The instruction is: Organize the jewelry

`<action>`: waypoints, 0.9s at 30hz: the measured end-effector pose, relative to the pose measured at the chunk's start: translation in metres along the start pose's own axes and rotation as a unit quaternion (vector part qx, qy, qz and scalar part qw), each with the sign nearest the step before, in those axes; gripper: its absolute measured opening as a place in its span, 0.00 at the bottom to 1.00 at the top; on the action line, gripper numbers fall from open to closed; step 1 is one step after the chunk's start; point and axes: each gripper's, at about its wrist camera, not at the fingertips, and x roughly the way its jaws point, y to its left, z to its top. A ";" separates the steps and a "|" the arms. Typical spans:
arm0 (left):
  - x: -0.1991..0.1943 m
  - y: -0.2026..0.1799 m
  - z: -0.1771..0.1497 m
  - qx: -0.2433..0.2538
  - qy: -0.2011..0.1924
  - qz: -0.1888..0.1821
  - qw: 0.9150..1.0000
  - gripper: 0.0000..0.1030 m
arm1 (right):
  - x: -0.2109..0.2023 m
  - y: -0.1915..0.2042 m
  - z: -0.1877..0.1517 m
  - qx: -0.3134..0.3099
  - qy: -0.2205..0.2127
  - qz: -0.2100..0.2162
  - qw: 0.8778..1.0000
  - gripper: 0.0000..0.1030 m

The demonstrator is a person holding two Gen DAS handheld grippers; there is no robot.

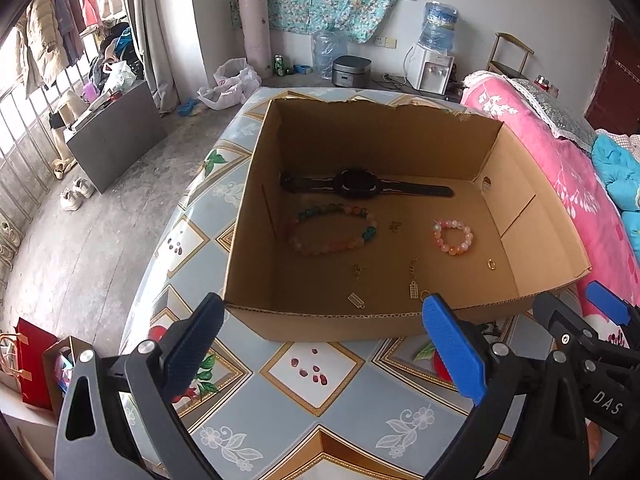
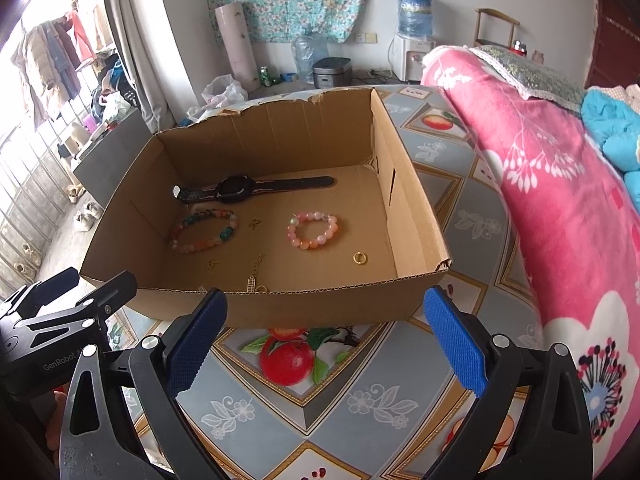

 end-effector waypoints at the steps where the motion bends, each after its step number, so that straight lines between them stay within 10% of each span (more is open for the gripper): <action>1: 0.000 0.000 0.000 0.000 0.000 0.001 1.000 0.95 | 0.000 0.001 0.000 -0.001 0.000 0.000 1.000 0.92; 27: -0.005 -0.001 -0.002 0.004 -0.007 0.001 1.000 0.95 | -0.004 0.003 0.001 -0.003 -0.004 0.003 1.000 0.92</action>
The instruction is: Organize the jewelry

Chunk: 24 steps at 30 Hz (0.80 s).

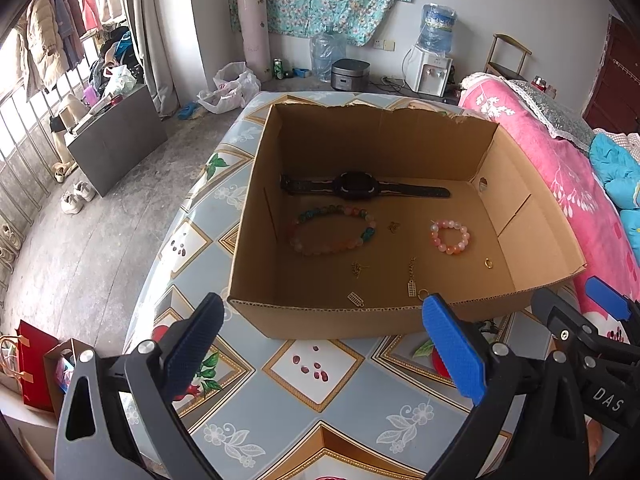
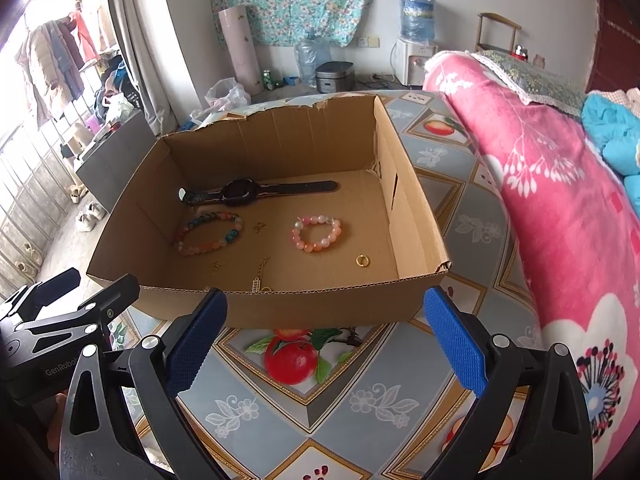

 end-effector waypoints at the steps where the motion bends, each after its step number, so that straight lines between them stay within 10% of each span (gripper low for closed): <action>1: -0.001 0.000 0.000 0.000 0.000 0.000 1.000 0.95 | 0.000 0.000 0.000 0.000 0.000 0.000 1.000 0.92; 24: -0.002 0.000 -0.001 0.000 0.000 0.000 1.000 0.95 | -0.003 0.002 -0.001 0.000 -0.001 0.002 1.000 0.92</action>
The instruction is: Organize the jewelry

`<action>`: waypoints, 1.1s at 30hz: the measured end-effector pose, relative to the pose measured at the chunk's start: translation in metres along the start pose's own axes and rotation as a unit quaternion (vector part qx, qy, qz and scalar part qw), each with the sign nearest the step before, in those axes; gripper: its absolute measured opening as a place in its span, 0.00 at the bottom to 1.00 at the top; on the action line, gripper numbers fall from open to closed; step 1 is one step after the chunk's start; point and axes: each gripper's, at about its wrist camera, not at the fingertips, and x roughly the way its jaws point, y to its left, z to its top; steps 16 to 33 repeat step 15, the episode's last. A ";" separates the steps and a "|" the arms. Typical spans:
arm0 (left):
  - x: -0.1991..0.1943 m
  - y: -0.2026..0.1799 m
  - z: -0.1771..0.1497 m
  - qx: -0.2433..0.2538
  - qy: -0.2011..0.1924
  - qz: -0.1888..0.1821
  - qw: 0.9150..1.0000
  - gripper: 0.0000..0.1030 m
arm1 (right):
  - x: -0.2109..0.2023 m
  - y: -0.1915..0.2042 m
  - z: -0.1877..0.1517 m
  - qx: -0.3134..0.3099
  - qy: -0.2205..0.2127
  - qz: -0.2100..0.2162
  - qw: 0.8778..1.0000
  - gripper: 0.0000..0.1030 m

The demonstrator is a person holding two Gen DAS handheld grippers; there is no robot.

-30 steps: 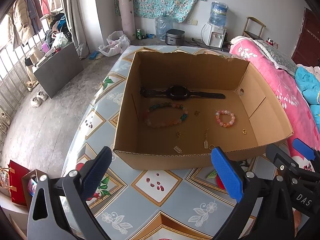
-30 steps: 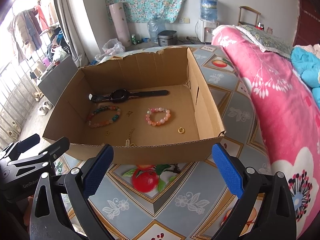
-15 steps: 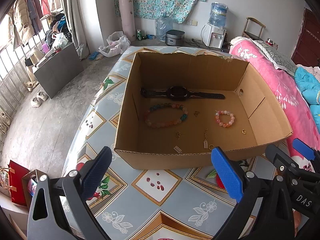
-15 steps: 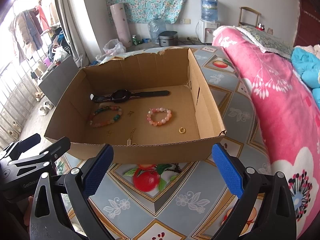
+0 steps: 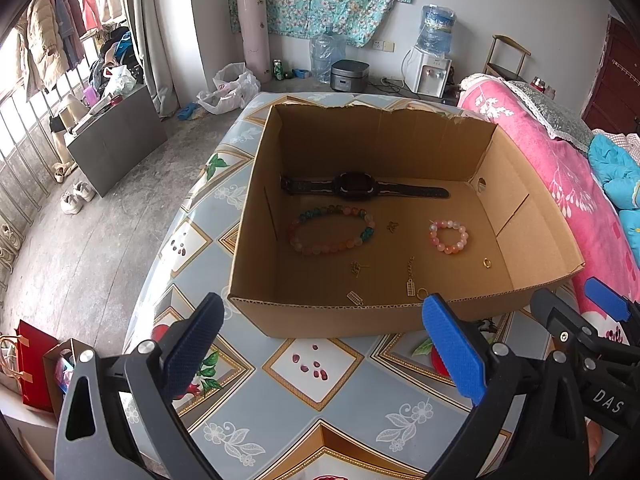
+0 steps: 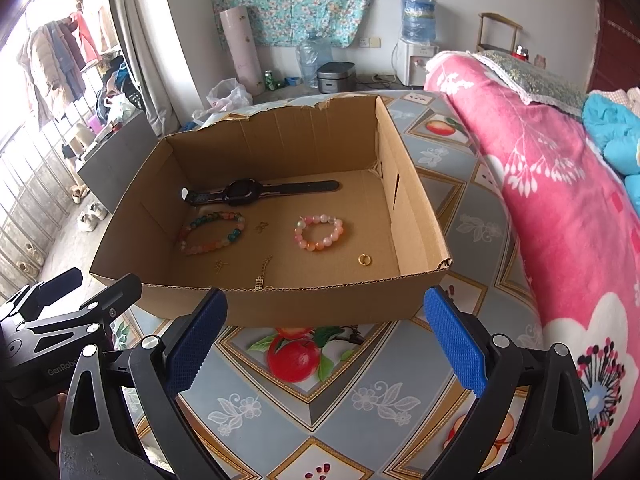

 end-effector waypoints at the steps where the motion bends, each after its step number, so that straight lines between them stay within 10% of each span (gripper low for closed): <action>1: 0.000 0.000 0.000 0.000 0.000 0.000 1.000 0.95 | 0.000 0.000 0.000 0.000 0.000 0.000 1.000 0.92; 33: -0.001 0.000 0.000 0.000 0.001 0.000 1.000 0.95 | -0.001 0.001 0.000 0.002 0.001 0.000 1.000 0.92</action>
